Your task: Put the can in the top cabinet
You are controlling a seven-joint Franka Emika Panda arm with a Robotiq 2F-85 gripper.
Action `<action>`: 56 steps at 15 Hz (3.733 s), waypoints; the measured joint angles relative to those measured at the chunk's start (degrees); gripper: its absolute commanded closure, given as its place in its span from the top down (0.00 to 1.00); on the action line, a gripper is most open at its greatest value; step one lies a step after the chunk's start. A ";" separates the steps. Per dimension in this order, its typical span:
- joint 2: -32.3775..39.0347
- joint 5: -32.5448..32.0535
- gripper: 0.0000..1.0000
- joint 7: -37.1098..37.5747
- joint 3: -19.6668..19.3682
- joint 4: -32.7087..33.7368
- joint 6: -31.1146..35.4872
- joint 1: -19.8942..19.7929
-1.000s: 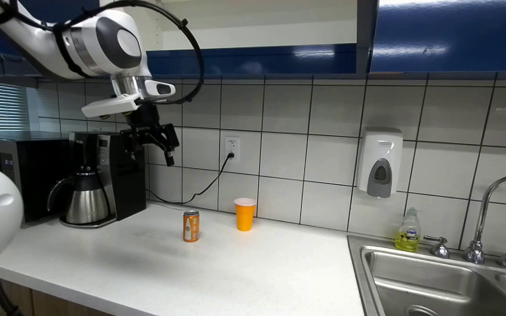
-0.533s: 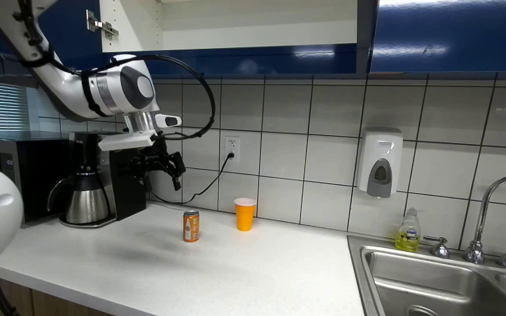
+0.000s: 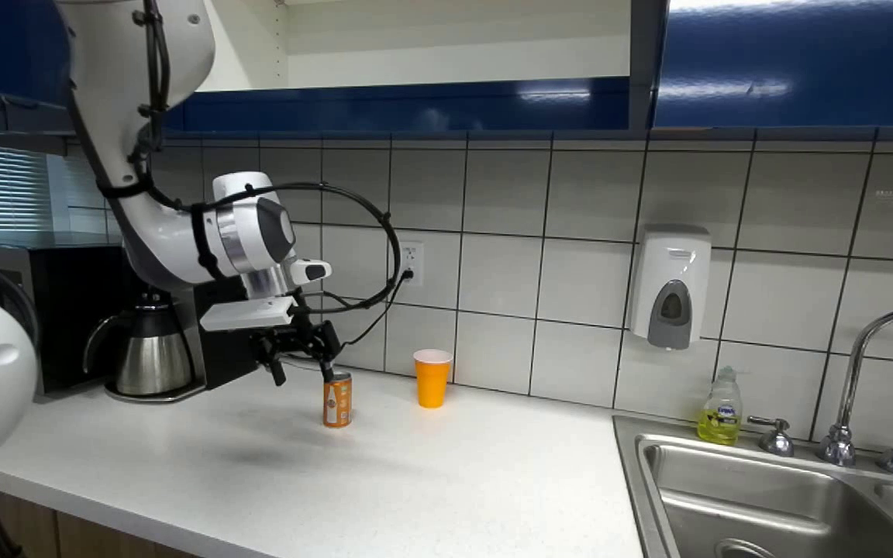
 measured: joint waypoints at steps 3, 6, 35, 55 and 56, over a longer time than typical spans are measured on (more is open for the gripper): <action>5.25 -10.42 1.00 9.17 -1.69 2.35 2.50 -0.10; 9.89 -16.92 1.00 15.81 -2.89 5.15 3.29 0.24; 26.94 -58.34 0.65 69.90 -13.68 22.45 8.92 12.04; 21.08 -52.90 0.39 67.58 -14.49 19.66 8.91 12.16; 19.22 -50.29 0.39 64.79 -14.33 18.28 8.90 12.16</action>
